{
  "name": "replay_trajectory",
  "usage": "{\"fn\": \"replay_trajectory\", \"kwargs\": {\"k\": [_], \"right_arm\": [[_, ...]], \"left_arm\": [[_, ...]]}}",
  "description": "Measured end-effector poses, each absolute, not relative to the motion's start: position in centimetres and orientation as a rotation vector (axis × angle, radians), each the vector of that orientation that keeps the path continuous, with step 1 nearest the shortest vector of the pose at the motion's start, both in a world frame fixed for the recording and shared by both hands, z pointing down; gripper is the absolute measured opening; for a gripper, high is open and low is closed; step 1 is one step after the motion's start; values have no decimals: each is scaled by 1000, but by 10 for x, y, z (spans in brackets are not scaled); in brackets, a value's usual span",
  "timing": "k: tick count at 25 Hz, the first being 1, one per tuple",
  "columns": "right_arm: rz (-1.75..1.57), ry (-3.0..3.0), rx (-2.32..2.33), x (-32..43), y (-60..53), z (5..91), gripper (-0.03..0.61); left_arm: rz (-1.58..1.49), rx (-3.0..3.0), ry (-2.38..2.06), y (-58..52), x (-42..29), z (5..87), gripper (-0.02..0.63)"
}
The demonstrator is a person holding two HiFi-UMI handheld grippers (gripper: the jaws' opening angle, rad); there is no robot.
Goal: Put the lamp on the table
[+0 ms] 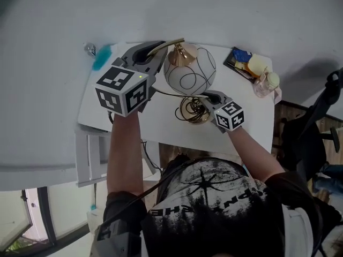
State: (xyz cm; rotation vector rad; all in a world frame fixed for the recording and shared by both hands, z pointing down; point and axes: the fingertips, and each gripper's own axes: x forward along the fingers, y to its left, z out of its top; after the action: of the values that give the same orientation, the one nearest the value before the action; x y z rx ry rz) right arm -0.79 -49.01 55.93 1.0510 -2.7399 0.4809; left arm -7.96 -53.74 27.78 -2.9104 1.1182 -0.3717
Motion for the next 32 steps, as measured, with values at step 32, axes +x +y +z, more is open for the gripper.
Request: {"fn": "replay_trajectory", "kwargs": {"k": [32], "right_arm": [[583, -2652, 1384, -57, -677, 603, 21]], "left_arm": [[-479, -3022, 772, -717, -105, 318, 15]]}}
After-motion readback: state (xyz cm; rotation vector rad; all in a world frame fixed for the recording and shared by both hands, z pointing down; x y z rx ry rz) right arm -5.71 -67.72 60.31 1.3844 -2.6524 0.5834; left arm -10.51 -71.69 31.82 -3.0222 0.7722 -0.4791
